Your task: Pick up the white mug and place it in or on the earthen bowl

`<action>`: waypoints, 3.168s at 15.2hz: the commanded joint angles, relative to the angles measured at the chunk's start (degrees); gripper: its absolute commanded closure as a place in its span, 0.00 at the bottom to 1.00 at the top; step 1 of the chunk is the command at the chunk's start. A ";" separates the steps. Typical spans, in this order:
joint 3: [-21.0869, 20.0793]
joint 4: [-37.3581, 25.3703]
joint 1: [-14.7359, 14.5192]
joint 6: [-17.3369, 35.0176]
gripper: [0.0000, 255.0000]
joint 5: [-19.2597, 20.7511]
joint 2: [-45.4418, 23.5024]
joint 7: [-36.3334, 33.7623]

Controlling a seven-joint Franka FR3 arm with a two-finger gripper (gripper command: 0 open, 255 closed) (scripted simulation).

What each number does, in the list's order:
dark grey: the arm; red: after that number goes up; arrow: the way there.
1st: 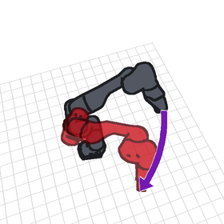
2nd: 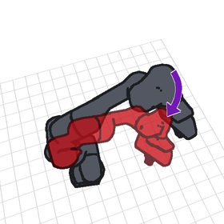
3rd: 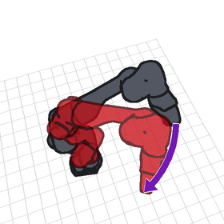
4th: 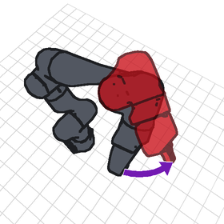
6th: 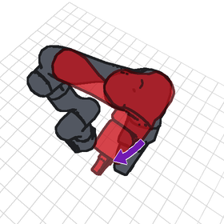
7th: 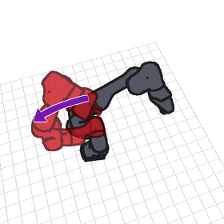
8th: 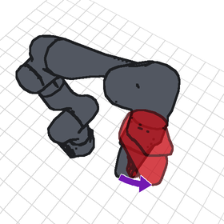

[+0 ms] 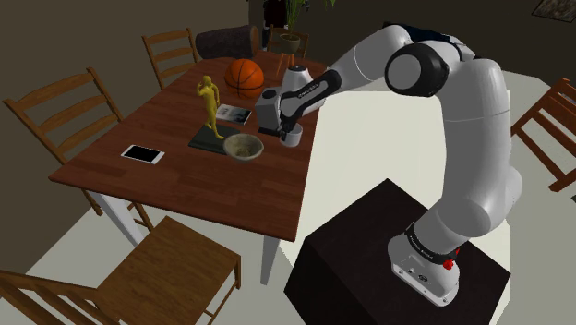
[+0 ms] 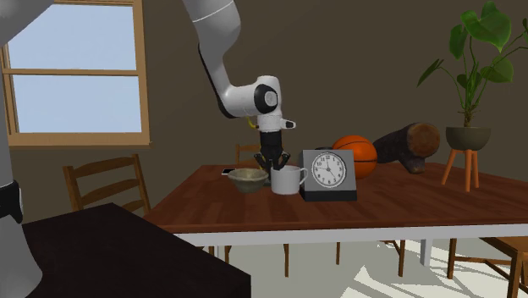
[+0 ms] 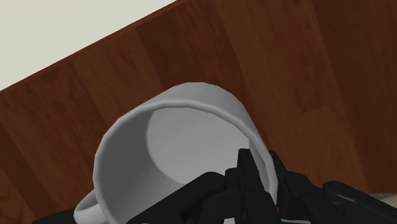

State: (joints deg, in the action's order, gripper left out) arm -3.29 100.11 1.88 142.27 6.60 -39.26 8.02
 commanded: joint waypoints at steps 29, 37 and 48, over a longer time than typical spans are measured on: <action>-2.18 -16.23 -7.86 -18.24 1.00 0.41 1.55 -8.30; -2.61 -41.11 -15.52 -29.54 1.00 1.42 -12.38 -14.45; -2.35 -42.87 -16.38 -26.02 1.00 1.78 -17.68 -15.33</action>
State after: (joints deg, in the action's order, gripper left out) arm -5.67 57.70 -14.49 116.05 8.36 -56.34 -7.33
